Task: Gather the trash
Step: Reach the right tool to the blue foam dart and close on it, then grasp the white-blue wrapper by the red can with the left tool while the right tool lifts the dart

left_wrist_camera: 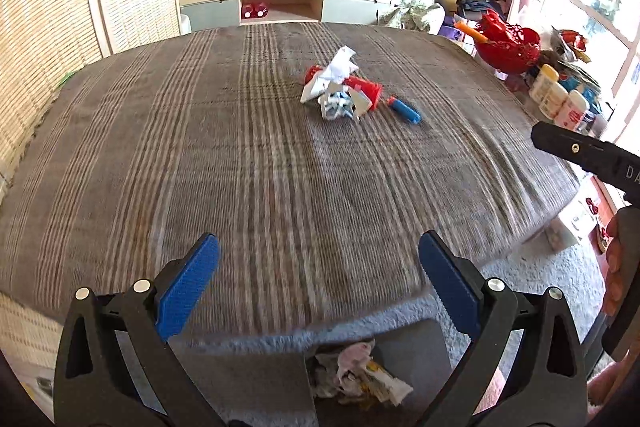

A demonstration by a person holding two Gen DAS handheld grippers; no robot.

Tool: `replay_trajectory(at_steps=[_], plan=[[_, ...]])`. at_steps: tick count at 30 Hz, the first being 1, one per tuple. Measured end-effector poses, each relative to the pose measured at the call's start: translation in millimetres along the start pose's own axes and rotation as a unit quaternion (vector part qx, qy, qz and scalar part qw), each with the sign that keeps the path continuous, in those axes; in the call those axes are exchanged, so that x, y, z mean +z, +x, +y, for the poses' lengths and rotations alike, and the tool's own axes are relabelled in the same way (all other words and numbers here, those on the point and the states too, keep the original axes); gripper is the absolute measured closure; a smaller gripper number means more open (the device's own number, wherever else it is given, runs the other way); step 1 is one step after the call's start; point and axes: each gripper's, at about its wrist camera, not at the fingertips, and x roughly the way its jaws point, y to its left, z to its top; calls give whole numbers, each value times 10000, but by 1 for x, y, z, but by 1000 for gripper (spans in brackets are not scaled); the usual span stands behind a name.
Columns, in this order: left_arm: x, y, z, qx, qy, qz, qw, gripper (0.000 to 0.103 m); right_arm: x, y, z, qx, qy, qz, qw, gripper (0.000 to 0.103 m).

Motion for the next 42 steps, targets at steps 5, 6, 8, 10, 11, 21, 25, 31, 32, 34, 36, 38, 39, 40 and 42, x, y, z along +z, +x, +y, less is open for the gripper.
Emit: replay_trajectory(at_steps=[5,6,8,10,11,21,25,31,32,34,36,38,39,40,42], plan=[[24,22,-1,-39,-61,3,10000,9,21,39,2,107,-29,304,9995,5],[28,28,-2,-26,-39,5,10000,9,27,49,2,163,-18,353,9992,5],[33,36,-3,19,36,50,10000,9,32,61,4,216,-12,438,9988,12],[38,46,-4,39,101,113,9999,9,39,79,5,241,-45,563,9981,28],[40,49,-5,49,118,132,9998,9,41,84,6,236,-66,590,9980,32],[59,83,0,-59,32,277,9996,21,51,132,20,257,-342,822,9957,64],[66,93,2,-90,-29,285,9995,21,47,147,24,193,-464,919,9945,79],[79,108,0,-81,-16,296,9995,24,45,146,16,89,-444,794,9958,88],[82,111,-1,-99,-14,292,9995,25,45,143,10,82,-366,768,9963,88],[86,116,-5,-166,4,288,9994,28,45,140,3,36,-295,739,9968,88],[89,122,-9,-202,42,307,9993,32,44,136,-6,-1,-243,726,9971,88],[91,129,-13,-243,32,343,9991,33,43,133,-12,-16,-205,708,9973,88],[92,132,-15,-250,24,358,9990,33,43,134,-12,-19,-194,707,9973,88],[93,135,-16,-247,13,370,9990,33,42,133,-15,-13,-181,696,9974,88],[95,141,-16,-250,-11,389,9989,38,40,132,-17,19,-174,702,9974,88]])
